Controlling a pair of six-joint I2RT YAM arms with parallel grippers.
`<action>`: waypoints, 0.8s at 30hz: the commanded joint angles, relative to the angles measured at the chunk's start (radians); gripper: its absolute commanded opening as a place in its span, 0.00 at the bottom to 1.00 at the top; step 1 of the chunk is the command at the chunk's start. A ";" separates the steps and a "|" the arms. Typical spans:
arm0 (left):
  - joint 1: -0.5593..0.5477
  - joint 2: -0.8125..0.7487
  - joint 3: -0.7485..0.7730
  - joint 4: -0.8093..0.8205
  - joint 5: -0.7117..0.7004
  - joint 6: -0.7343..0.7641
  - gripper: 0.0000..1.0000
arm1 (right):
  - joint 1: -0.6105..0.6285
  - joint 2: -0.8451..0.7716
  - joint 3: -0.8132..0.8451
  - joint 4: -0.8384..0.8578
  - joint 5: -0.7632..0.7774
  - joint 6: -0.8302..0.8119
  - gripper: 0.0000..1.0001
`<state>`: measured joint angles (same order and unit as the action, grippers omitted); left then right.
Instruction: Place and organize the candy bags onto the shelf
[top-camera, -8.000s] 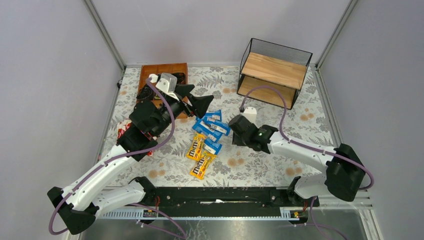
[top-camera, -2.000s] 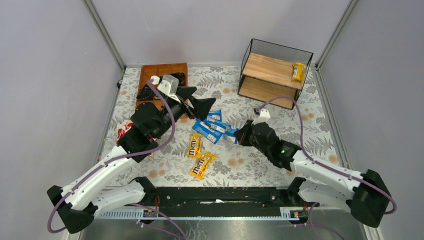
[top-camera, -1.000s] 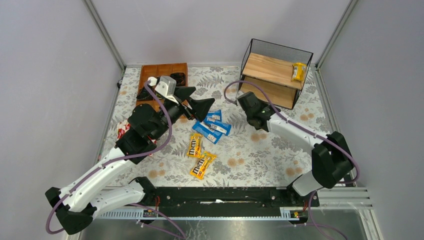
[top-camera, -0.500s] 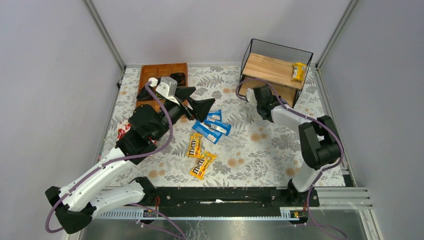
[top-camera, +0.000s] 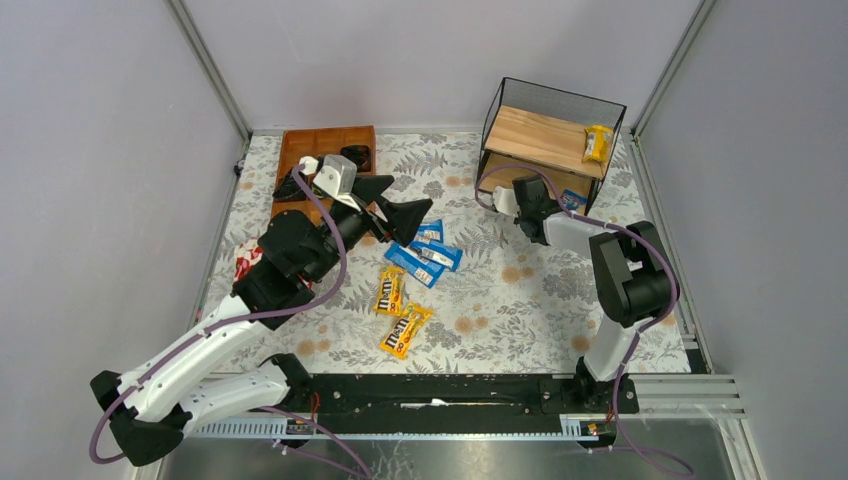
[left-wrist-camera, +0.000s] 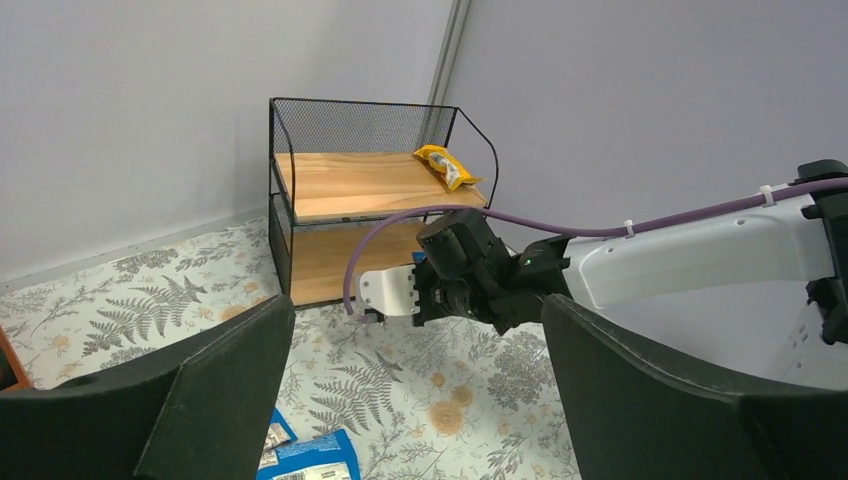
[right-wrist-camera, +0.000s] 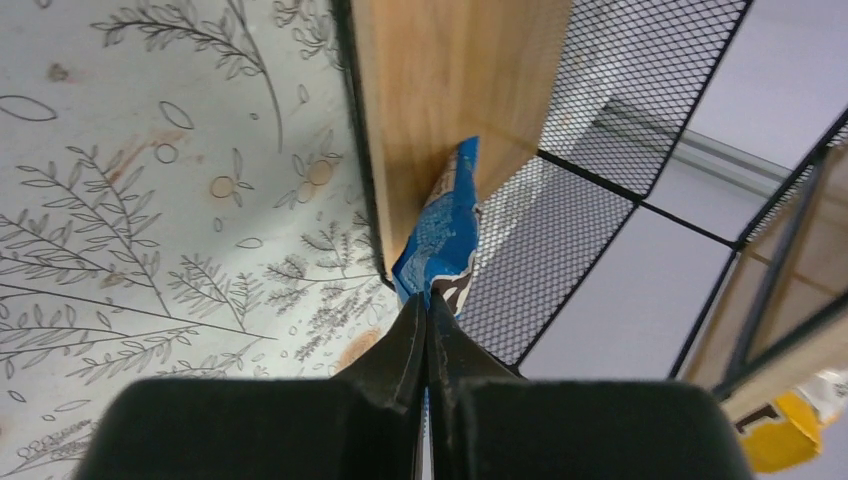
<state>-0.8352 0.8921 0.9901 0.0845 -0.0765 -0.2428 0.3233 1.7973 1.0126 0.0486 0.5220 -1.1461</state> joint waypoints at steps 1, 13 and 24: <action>-0.010 -0.006 -0.001 0.049 -0.006 0.007 0.99 | -0.030 0.018 -0.032 0.046 -0.083 -0.017 0.00; -0.034 0.017 -0.007 0.054 -0.003 0.007 0.99 | -0.098 0.078 0.021 0.067 -0.125 -0.054 0.00; -0.035 0.034 -0.007 0.054 0.007 -0.001 0.99 | -0.071 0.029 0.054 -0.008 -0.229 -0.123 0.00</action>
<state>-0.8669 0.9203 0.9859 0.0849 -0.0799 -0.2405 0.2420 1.8671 1.0378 0.0502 0.3443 -1.1995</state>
